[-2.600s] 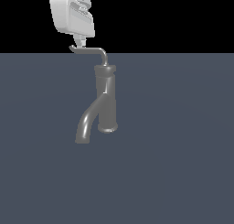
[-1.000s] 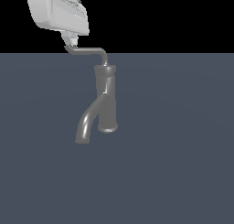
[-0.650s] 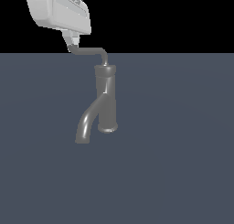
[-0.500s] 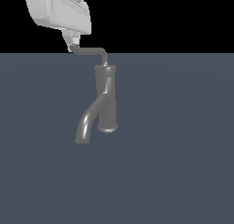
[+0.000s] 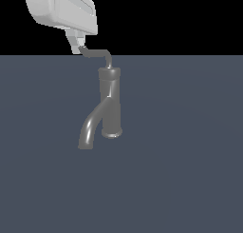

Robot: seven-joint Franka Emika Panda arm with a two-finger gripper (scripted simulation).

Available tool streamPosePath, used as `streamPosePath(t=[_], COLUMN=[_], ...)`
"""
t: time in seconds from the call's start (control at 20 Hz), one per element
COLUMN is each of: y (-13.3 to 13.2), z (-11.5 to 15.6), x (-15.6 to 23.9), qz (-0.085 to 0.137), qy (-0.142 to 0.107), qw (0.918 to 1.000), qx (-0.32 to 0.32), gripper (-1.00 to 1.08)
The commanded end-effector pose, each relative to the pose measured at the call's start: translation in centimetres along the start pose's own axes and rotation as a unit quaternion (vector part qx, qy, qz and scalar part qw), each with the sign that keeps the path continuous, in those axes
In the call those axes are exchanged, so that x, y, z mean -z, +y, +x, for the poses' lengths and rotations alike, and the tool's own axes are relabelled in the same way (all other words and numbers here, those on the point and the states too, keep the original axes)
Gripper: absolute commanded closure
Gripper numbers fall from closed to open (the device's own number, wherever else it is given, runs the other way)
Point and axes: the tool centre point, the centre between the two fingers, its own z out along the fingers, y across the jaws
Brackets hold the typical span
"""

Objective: Turn on the faucet by rotating a designated handle.

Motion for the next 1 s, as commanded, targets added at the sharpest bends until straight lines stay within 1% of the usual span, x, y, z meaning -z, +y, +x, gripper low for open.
streamPosePath(t=[0.0,0.65,0.7,0.75,0.95], y=[0.1,0.9,0.9,1.2,0.0], z=[1.1,8.2,8.2,6.0,7.7], x=[0.0,0.0,0.0,0.0,0.0], qz=[0.000,-0.002,-0.002,-0.001,-0.001], qy=[0.001,0.001,0.001,0.001,0.001], qw=[1.0000,1.0000,1.0000,0.9999,0.9999], qx=[-0.002,-0.003,-0.003,0.015,0.011], gripper=[1.08,1.08,1.08,1.08,1.08])
